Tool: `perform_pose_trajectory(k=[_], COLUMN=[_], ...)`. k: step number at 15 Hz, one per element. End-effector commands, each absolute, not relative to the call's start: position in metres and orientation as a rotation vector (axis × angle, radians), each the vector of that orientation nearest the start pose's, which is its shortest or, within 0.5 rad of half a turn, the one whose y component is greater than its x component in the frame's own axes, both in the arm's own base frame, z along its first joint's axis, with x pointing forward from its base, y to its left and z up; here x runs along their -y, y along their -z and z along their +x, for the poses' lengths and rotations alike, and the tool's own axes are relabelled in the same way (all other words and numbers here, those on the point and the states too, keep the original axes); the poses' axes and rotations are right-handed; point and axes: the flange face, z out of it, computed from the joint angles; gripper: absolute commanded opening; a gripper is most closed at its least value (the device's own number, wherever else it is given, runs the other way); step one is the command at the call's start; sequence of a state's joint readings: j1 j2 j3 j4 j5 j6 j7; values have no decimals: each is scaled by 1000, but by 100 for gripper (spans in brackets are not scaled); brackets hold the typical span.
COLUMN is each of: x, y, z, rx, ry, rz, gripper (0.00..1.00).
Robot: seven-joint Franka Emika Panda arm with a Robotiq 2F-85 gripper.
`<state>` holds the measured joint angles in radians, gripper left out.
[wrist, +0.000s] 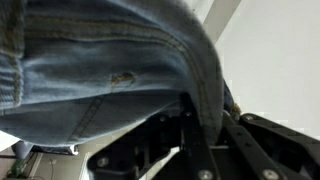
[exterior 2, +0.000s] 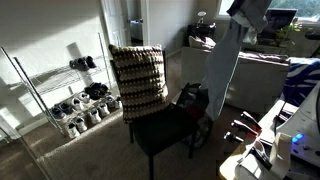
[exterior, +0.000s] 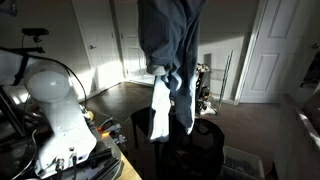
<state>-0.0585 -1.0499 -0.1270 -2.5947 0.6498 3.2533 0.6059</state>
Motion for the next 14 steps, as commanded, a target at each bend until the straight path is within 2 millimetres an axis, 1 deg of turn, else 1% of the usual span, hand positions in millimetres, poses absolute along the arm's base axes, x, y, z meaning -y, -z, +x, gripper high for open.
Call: perform_pose_trajectory(k=[1, 3, 8, 11, 12, 14], x=[130, 125, 111, 107, 106, 104], y=[-768, -778, -790, -802, -805, -811], z=[212, 210, 217, 219, 221, 232], rx=[-1179, -1165, -1157, -1154, -1154, -1150], ry=[1570, 1583, 1585, 1582, 1590, 1619], rz=[-1071, -1057, -1041, -1022, -1014, -992], gripper=[2, 2, 2, 2, 2, 2])
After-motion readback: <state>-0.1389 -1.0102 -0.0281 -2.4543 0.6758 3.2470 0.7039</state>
